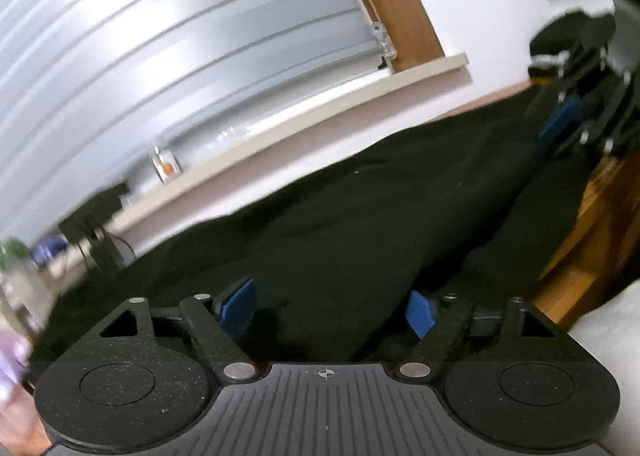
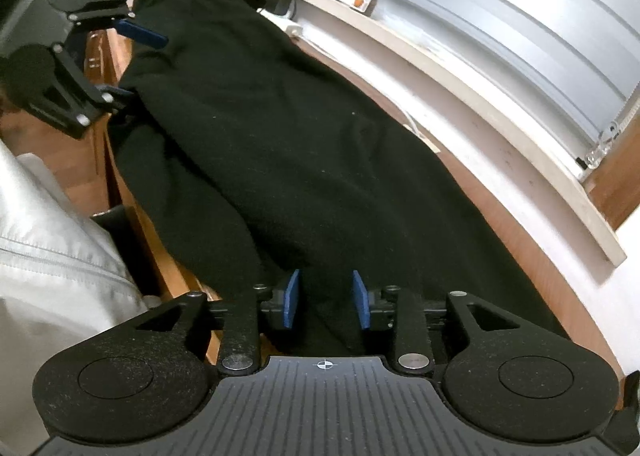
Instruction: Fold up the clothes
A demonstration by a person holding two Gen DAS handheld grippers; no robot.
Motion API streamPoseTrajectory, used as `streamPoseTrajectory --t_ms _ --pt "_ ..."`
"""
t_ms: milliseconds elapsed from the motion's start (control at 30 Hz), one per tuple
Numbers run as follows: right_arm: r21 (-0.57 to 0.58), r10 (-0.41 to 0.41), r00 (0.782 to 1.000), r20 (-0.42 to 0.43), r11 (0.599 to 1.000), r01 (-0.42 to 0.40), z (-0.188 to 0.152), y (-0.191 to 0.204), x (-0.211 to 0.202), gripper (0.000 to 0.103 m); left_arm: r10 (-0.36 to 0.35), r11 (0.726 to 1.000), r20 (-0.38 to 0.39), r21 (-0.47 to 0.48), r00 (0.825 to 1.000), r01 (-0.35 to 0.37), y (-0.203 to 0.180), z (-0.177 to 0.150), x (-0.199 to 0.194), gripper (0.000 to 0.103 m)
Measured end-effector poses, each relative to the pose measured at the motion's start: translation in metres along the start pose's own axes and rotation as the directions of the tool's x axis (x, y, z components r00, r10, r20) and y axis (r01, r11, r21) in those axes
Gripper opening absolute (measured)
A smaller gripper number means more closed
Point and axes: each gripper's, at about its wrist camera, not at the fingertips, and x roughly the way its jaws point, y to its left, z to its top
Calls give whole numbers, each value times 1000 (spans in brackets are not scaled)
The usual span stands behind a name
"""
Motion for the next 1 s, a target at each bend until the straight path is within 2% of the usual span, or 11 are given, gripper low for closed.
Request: streamPoseTrajectory --t_ms 33,100,233,333,467,533,667,733,767,867,1000 --pt "2 -1 1000 -1 1000 1 -1 -1 -1 31 -3 1000 -7 7 1000 3 1 -1 -1 58" --pt "4 -5 1000 -3 1000 5 -2 -2 -2 31 -43 999 -40 -8 998 43 11 -3 -6 44" --pt "11 -11 1000 -9 1000 11 -5 -5 -5 32 -122 992 -91 8 988 124 26 -6 -26 28" --pt "15 -12 1000 -13 1000 12 -8 -8 -8 32 -156 987 -105 19 982 159 32 -4 -36 19" --pt "38 -22 1000 -20 999 23 -13 -15 -15 33 -220 975 -89 -34 971 218 46 0 -45 18" --pt "54 -29 999 -26 998 30 -17 -20 -19 33 -249 968 -77 -59 965 245 53 3 -49 22" --pt "88 -44 999 -32 995 46 -26 -29 -29 35 -258 963 -32 -85 966 255 61 13 -55 27" --pt "91 -50 998 -34 994 53 -29 -31 -32 35 -252 965 -21 -81 967 250 60 16 -53 40" --pt "92 -51 998 -35 994 54 -30 -31 -34 35 -255 964 -13 -80 967 253 59 18 -51 42" --pt "90 -61 997 -45 994 64 -35 -33 -37 35 -288 956 2 -64 958 287 46 24 -41 43" --pt "96 -73 996 -57 992 78 -41 -38 -39 35 -361 932 15 16 932 361 20 38 -20 50"
